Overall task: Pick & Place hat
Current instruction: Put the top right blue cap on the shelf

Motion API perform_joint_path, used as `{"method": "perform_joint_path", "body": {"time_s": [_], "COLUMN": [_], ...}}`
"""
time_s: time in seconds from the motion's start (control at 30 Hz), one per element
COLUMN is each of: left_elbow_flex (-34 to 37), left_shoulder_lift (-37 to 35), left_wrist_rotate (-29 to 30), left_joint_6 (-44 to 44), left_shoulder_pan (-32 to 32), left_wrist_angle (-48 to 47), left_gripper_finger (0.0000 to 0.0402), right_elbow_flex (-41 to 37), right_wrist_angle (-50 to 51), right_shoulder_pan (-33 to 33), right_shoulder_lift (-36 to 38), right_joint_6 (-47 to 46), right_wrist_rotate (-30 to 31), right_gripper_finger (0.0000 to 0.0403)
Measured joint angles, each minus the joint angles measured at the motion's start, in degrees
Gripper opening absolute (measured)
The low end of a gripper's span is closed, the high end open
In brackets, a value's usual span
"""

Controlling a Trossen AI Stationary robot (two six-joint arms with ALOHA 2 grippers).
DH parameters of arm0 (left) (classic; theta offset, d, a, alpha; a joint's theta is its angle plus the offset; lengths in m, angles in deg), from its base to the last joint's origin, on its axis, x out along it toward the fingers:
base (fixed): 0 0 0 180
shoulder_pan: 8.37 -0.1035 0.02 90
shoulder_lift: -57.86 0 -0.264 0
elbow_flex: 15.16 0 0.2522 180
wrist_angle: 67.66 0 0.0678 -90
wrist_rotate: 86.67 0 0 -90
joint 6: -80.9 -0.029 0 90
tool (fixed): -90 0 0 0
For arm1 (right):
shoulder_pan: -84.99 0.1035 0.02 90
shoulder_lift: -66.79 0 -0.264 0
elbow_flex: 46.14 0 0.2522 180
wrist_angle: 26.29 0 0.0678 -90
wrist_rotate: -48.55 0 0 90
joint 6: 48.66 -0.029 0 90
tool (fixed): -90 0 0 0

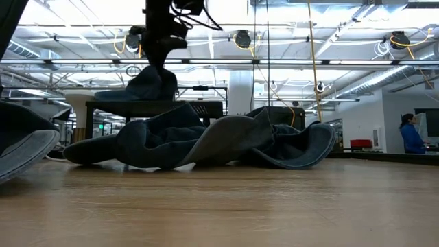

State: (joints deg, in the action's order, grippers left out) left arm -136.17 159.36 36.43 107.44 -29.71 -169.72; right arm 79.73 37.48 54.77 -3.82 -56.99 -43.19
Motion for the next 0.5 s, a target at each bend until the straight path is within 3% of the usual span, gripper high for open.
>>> {"method": "perform_joint_path", "body": {"time_s": [0.23, 0.5], "left_elbow_flex": [-1.17, 5.55], "left_shoulder_lift": [-5.60, -9.35], "left_wrist_rotate": [-4.52, -6.45], "left_joint_6": [14.54, 25.53], "left_shoulder_pan": [2.57, 7.67], "left_wrist_angle": [-0.93, -1.76], "left_gripper_finger": [0.0220, 0.0238], "right_elbow_flex": [0.00, 0.00], "right_wrist_angle": [0.05, 0.58], "right_shoulder_pan": [0.00, 0.00], "right_shoulder_lift": [0.00, 0.00], "right_joint_6": [0.07, 1.59], "right_wrist_rotate": [-0.04, -0.04], "right_gripper_finger": [0.0224, 0.0224]}}
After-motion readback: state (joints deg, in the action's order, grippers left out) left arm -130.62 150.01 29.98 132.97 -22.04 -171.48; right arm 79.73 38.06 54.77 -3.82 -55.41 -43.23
